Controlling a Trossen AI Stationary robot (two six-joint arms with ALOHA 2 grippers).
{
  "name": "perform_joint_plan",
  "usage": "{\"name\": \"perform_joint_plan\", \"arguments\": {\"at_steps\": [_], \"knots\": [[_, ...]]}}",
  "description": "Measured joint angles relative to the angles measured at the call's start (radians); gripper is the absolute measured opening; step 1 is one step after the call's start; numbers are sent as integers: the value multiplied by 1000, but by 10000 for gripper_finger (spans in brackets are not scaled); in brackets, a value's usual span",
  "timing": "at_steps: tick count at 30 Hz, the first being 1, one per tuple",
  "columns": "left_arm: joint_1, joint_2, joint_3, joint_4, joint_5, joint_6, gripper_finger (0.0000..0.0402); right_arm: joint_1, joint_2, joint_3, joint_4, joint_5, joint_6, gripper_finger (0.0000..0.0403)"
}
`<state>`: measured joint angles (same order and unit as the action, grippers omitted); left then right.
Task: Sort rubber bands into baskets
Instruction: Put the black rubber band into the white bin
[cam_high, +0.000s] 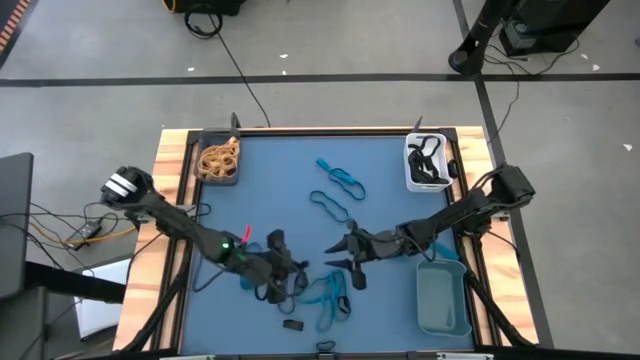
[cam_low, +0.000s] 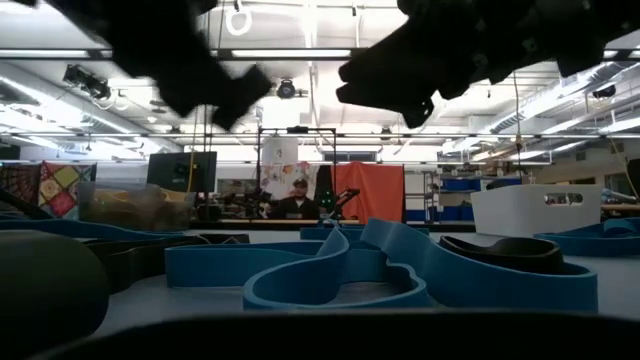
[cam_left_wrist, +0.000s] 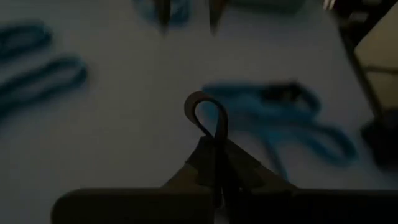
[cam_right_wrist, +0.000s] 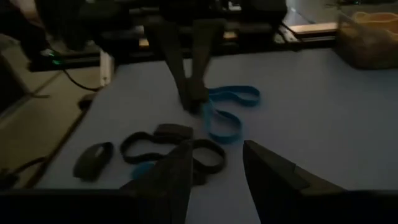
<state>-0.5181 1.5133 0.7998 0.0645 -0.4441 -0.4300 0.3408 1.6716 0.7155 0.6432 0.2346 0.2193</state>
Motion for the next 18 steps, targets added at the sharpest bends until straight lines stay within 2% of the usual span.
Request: {"name": "perform_joint_plan", "arguments": {"at_steps": [4, 7, 13, 18], "knots": [[27, 104, 0, 256, -4, 152, 14, 1, 51, 0, 90, -53, 16, 167], [47, 153, 0, 362, -2, 206, 14, 1, 70, 0, 122, -61, 15, 177], [78, 190, 0, 384, 2, 194, 15, 1, 78, 0, 149, -62, 14, 189], [85, 190, 0, 399, 4, 192, 15, 0, 78, 0, 149, -51, 16, 182]]}}
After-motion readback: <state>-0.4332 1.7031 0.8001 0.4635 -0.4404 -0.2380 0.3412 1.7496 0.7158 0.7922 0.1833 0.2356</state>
